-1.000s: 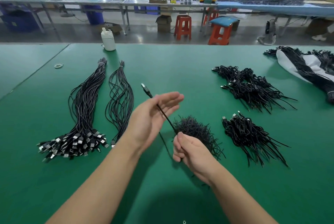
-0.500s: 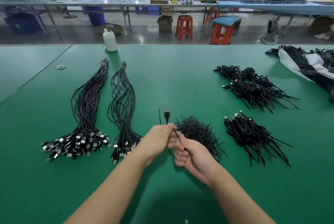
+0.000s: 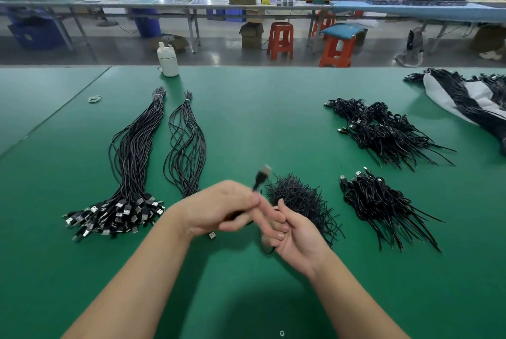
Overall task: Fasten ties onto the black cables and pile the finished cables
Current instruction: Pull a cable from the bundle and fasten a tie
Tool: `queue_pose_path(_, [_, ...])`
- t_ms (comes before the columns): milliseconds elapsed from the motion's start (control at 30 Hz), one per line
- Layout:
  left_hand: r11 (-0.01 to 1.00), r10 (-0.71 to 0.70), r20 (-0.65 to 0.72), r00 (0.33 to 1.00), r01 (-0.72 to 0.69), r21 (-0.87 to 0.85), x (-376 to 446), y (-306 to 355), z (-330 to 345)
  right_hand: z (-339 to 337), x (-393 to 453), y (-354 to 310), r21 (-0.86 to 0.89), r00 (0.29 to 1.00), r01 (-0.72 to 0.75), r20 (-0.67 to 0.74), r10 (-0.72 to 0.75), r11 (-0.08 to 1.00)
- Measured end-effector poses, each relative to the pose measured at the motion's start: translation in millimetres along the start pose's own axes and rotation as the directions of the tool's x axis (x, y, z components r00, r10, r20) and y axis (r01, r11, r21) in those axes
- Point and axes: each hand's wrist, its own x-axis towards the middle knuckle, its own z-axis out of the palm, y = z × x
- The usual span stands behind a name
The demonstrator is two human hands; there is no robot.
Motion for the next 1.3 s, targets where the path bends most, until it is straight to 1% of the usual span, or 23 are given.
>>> queue_pose_path(33, [0.972,-0.125,0.052,0.991,0.112,0.206,-2.6,-3.1,-2.3,-0.5,1.2,-3.7,0.006,1.000,0.005,-0.010,-0.005,1.000])
queue_pose_path(67, [0.894,-0.260,0.014,0.966,0.235,0.382,-3.1,-6.7,-2.9,-0.3,2.0,-7.1,-0.008,1.000,0.012,-0.012,-0.012,1.000])
queue_pose_path(100, [0.788,-0.347,-0.099,0.933,0.348,0.507,-1.0,-10.9,-1.5,0.9,2.7,-9.6,-0.038,1.000,0.019,-0.005,-0.020,0.999])
queue_pose_path(133, [0.695,-0.362,-0.258,0.896,0.444,0.565,3.1,-15.9,1.3,2.6,3.1,-11.1,-0.072,1.000,0.027,0.006,-0.027,0.997])
queue_pose_path(167, [0.678,-0.320,-0.413,0.853,0.511,0.529,7.9,-22.3,4.8,4.4,3.4,-11.4,-0.097,0.999,0.035,0.018,-0.033,0.995])
queue_pose_path(200, [0.762,-0.249,-0.536,0.807,0.505,0.406,12.5,-28.2,8.4,6.1,3.3,-10.8,-0.116,0.999,0.041,0.030,-0.038,0.992])
queue_pose_path(233, [0.883,-0.192,-0.616,0.764,0.408,0.231,16.7,-31.9,12.2,8.0,3.2,-9.3,-0.134,0.998,0.047,0.039,-0.042,0.990])
queue_pose_path(267, [0.968,-0.162,-0.652,0.741,0.249,0.043,20.3,-33.7,15.4,9.8,2.9,-7.3,-0.156,0.998,0.050,0.043,-0.044,0.986])
queue_pose_path(300, [0.990,-0.139,-0.661,0.738,0.091,-0.106,23.2,-34.6,17.8,11.8,2.4,-5.0,-0.181,0.998,0.050,0.042,-0.043,0.982])
queue_pose_path(333, [0.981,-0.117,-0.664,0.739,-0.018,-0.193,25.4,-35.1,20.3,13.3,1.7,-2.5,-0.204,0.999,0.046,0.037,-0.040,0.978])
queue_pose_path(400, [0.945,-0.094,-0.670,0.737,-0.146,-0.292,29.3,-35.5,26.6,15.3,0.7,2.9,-0.243,0.999,0.036,0.026,-0.031,0.969])
queue_pose_path(533, [0.837,-0.112,-0.658,0.744,-0.287,-0.467,36.4,-23.5,35.1,18.5,2.5,15.4,-0.232,1.000,0.015,0.016,-0.012,0.972])
queue_pose_path(633, [0.807,-0.082,-0.608,0.790,-0.305,-0.506,35.9,-8.6,30.7,17.1,4.9,15.8,-0.016,1.000,0.015,0.003,-0.015,1.000])
queue_pose_path(700, [0.834,-0.013,-0.570,0.821,-0.306,-0.460,29.3,2.2,24.4,12.6,6.3,11.9,0.102,1.000,0.027,-0.017,-0.025,0.994])
queue_pose_path(767, [0.893,0.059,-0.460,0.886,-0.252,-0.373,17.9,10.1,15.0,8.7,7.3,5.2,0.169,0.998,0.048,-0.036,-0.042,0.985])
queue_pose_path(833, [0.980,0.069,-0.258,0.964,-0.113,-0.162,3.9,14.9,7.3,7.4,8.6,-3.5,0.186,0.997,0.070,-0.040,-0.064,0.980])
queue_pose_path(900, [0.987,-0.030,-0.120,0.992,0.048,0.153,-4.3,14.8,4.5,8.5,9.6,-12.8,0.169,0.996,0.086,-0.034,-0.082,0.982])
queue_pose_path(933, [0.952,-0.098,-0.121,0.988,0.129,0.277,-4.5,12.7,5.1,10.0,9.6,-16.8,0.156,0.996,0.087,-0.023,-0.085,0.984])
queue_pose_path(1000, [0.871,-0.188,-0.217,0.958,0.265,0.415,-0.3,5.2,8.4,13.5,9.6,-23.2,0.112,0.996,0.090,0.009,-0.092,0.990])
queue_pose_path(1067, [0.823,-0.177,-0.329,0.928,0.323,0.467,3.4,-4.0,12.0,17.5,8.9,-26.8,0.024,0.995,0.100,0.030,-0.100,0.995])
queue_pose_path(1133, [0.809,-0.122,-0.422,0.898,0.337,0.483,6.3,-13.6,13.7,21.1,7.0,-27.8,-0.096,0.993,0.117,0.042,-0.114,0.988])
queue_pose_path(1200, [0.824,-0.044,-0.537,0.843,0.334,0.457,11.3,-21.9,15.6,23.4,4.0,-26.5,-0.235,0.990,0.138,0.049,-0.130,0.962])
queue_pose_path(1300, [0.939,0.042,-0.678,0.734,0.202,0.277,21.4,-29.2,25.1,27.5,-0.4,-24.3,-0.453,0.986,0.168,0.096,-0.139,0.876])
